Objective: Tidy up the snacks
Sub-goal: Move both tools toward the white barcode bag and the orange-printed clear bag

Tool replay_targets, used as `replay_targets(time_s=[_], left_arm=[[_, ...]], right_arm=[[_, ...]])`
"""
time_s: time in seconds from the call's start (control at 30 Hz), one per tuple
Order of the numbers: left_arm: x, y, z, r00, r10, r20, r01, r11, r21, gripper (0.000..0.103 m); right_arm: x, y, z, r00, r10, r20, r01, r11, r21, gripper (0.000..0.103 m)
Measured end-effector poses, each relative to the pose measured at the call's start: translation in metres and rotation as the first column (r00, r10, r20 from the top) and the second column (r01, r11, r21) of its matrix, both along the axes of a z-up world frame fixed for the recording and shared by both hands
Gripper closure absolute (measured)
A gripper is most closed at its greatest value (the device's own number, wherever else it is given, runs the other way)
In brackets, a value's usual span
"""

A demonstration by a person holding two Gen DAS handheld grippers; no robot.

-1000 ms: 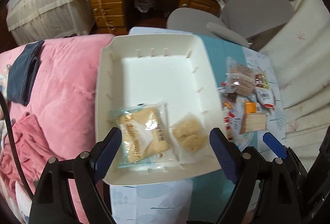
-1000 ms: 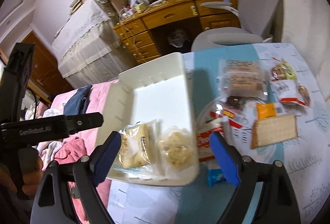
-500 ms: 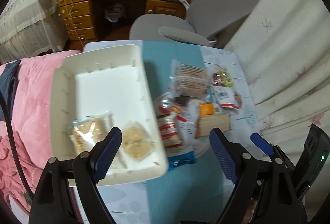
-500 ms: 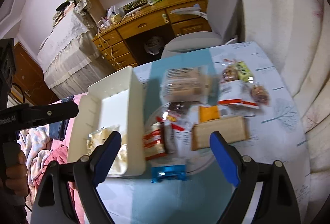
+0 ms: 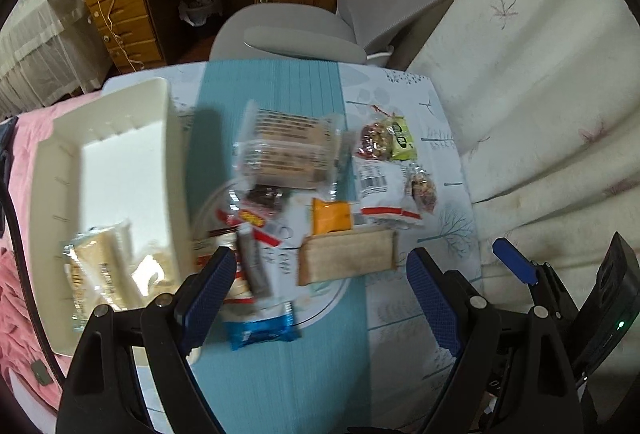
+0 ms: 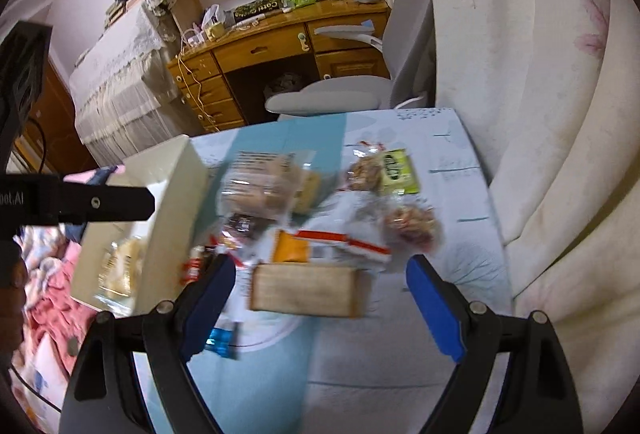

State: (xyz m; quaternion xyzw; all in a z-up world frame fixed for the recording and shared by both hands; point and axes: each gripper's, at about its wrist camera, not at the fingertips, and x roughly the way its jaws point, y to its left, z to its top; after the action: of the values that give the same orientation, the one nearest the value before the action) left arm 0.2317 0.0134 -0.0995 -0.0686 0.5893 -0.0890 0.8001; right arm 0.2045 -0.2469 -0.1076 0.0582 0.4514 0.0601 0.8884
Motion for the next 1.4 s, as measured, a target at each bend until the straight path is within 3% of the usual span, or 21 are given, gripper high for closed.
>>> replay_targets(time_s=[0.33,0.73,0.97,1.07,1.3,1.4], left_arm=[[0.053,-0.064,-0.061,0.989,-0.031,-0.143,0.036,0.999,0.033,0.017],[0.104,-0.119,-0.137,0.96,-0.039,-0.278,0.076,0.99,0.122,0.017],[0.117,-0.129,-0.16,0.951,-0.038,-0.308,0.079,0.99,0.121,0.017],[0.121,-0.131,-0.166,0.951,-0.034,-0.307,0.07,0.992,0.107,0.032],[0.125,-0.128,-0.172,0.957,-0.034,-0.289,0.05,0.998,0.048,0.049],[0.126,-0.121,-0.169,0.961,-0.031,-0.274,0.041,0.999,0.034,0.054]], right_arm=[[0.03,-0.041,-0.045,0.998,0.059,-0.01,-0.059,0.987,-0.15,0.015],[0.056,-0.047,-0.101,0.982,0.187,0.01,-0.176,0.942,-0.287,0.015],[0.064,-0.047,-0.116,0.975,0.22,0.035,-0.203,0.944,-0.26,0.015],[0.067,-0.046,-0.12,0.971,0.235,0.044,-0.22,0.949,-0.225,0.015],[0.076,-0.054,-0.129,0.979,0.203,0.009,-0.2,0.972,-0.126,0.015],[0.076,-0.057,-0.13,0.981,0.193,0.004,-0.192,0.977,-0.089,0.024]])
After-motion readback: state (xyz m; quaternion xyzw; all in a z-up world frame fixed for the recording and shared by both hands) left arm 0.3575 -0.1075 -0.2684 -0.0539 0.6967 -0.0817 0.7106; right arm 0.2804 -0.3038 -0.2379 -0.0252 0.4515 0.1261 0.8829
